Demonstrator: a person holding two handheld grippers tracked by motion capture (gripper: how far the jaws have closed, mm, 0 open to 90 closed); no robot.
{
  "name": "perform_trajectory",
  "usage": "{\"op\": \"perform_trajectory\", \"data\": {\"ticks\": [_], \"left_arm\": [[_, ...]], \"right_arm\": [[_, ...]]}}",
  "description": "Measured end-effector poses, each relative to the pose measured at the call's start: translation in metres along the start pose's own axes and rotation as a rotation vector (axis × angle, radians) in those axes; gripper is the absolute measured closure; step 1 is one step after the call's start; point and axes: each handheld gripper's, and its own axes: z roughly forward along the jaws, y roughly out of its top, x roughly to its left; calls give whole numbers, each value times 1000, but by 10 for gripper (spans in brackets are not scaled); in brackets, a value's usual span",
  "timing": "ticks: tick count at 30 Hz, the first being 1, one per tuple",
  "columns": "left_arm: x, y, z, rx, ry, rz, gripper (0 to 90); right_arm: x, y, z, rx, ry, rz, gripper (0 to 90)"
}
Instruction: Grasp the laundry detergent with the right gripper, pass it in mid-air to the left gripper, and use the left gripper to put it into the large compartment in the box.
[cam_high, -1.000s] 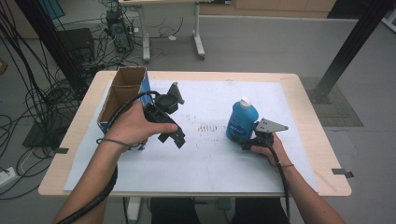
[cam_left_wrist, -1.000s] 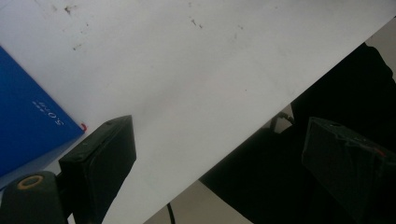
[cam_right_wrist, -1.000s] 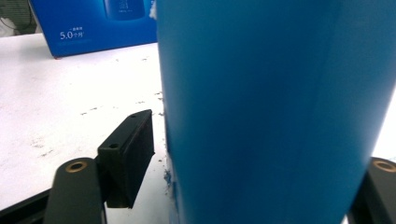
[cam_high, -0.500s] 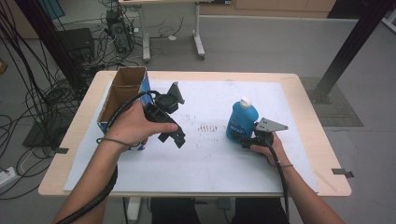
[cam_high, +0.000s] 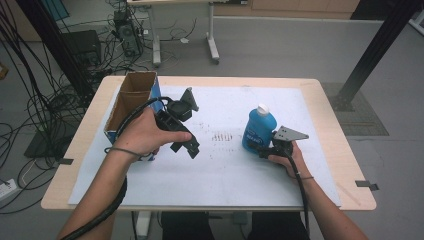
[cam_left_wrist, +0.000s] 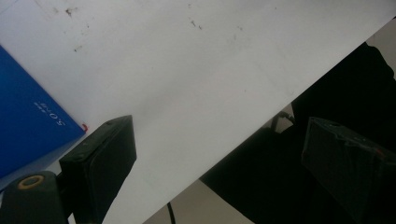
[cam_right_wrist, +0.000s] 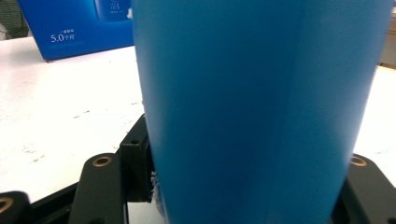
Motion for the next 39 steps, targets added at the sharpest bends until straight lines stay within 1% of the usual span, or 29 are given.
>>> {"op": "perform_trajectory", "data": {"ticks": [23, 29, 31, 33, 39], "left_arm": [[-2, 3, 2, 11, 2, 10, 103], [-2, 4, 2, 10, 1, 16, 103], [-3, 4, 3, 6, 0, 11, 103], [-3, 5, 3, 10, 0, 18, 103], [-3, 5, 3, 6, -4, 15, 103]], "right_arm": [[0, 0, 0, -1, -1, -3, 397], [0, 0, 0, -1, 0, -1, 397], [0, 0, 0, -1, 0, -2, 398], [0, 0, 0, -1, 1, -1, 398], [0, -1, 0, -2, 1, 0, 398]]}}
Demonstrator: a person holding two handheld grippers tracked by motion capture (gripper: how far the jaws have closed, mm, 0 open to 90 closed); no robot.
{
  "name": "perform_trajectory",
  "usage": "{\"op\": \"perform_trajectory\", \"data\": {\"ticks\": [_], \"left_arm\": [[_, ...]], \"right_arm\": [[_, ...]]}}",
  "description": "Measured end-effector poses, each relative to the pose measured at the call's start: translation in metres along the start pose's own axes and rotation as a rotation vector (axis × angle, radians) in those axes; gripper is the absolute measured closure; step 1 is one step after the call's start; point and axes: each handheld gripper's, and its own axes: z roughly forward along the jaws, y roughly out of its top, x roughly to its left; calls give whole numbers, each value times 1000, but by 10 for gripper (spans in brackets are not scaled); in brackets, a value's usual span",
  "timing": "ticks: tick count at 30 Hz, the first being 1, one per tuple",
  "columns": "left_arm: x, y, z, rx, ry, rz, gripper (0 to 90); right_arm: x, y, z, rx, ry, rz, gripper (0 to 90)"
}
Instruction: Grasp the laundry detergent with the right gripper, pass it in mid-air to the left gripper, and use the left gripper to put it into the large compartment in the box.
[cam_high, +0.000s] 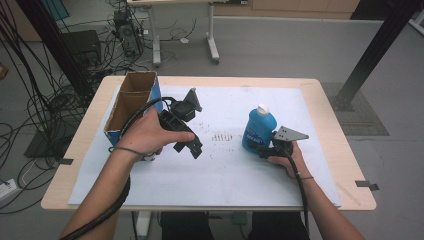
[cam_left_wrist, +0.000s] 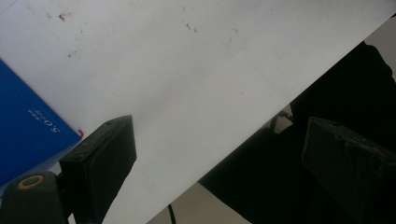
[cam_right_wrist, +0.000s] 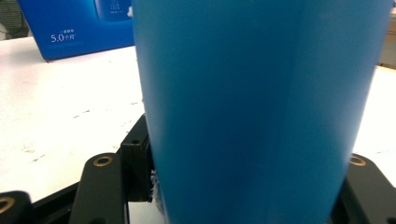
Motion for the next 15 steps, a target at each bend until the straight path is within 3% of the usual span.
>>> {"op": "perform_trajectory", "data": {"ticks": [15], "left_arm": [[-2, 1, 0, -2, 3, 4, 103]], "right_arm": [[0, 0, 0, -2, -1, -2, 401]]}}
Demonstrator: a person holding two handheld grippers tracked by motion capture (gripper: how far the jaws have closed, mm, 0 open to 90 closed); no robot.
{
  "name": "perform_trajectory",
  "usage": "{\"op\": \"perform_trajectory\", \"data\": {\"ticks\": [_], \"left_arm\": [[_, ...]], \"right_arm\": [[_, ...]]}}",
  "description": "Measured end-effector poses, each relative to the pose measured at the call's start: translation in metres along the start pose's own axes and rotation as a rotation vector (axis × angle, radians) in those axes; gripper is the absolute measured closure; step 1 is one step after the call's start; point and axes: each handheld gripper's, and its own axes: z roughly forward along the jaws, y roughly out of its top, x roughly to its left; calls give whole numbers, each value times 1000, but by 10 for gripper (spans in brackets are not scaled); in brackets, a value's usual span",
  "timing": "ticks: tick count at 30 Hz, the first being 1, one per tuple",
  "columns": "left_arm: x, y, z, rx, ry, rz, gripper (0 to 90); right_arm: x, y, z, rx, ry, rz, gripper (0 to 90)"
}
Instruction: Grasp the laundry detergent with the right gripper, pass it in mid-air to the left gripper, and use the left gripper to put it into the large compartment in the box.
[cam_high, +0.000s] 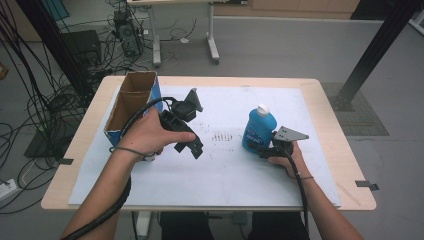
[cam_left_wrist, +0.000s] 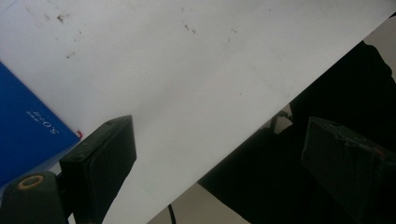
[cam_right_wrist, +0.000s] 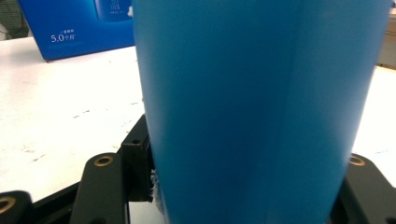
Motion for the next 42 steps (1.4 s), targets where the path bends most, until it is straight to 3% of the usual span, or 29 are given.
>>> {"op": "perform_trajectory", "data": {"ticks": [42], "left_arm": [[-1, -3, -3, -5, 1, 8, 103]], "right_arm": [[0, 0, 0, 0, -1, -1, 404]]}}
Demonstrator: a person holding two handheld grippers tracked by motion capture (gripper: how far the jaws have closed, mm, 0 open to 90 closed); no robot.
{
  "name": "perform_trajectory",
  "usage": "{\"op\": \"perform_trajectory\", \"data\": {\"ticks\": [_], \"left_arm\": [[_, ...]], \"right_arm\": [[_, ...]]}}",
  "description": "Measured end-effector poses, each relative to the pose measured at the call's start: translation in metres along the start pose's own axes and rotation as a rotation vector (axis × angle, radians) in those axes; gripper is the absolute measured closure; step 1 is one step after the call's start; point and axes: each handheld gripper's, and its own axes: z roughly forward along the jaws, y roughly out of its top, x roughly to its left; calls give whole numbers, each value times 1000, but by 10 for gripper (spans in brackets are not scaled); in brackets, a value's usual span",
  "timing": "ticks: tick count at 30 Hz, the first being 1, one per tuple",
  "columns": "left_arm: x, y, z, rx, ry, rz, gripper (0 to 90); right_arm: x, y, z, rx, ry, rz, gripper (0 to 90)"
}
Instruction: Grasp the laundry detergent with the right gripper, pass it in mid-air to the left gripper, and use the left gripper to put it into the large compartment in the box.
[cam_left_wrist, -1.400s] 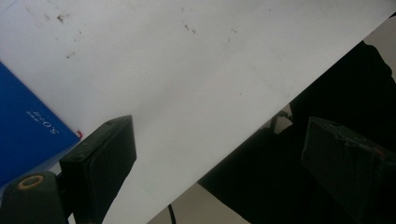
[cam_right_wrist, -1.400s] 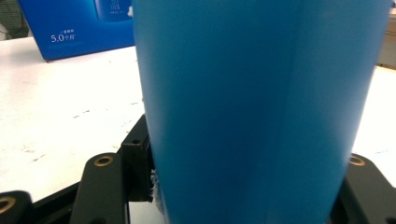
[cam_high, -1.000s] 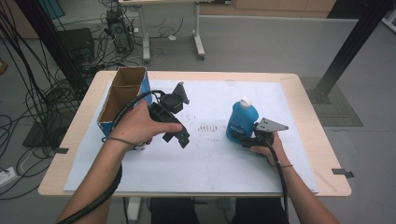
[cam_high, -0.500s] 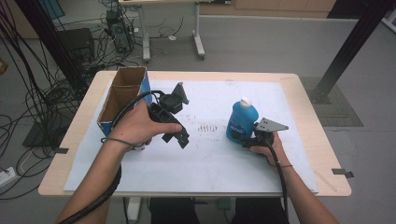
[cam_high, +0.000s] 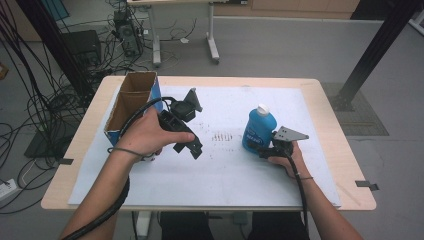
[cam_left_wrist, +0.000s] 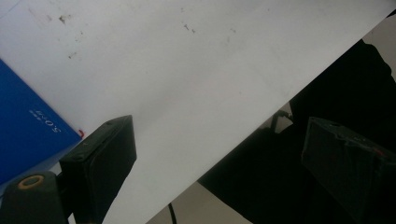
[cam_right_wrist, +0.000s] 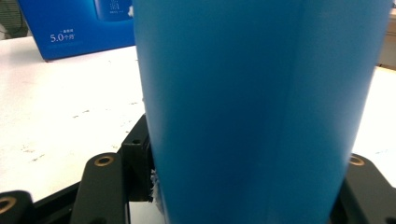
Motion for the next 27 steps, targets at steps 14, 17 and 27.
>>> {"op": "perform_trajectory", "data": {"ticks": [14, 17, 27], "left_arm": [[1, 4, -14, -21, 14, 23, 103], [2, 6, -15, -22, 15, 33, 103], [6, 15, -19, -28, 7, 96, 104]], "right_arm": [[-2, 0, -1, -7, 21, 30, 406], [-3, 1, -3, 0, 28, 37, 407], [-5, 17, -15, 19, 74, 32, 407]]}}
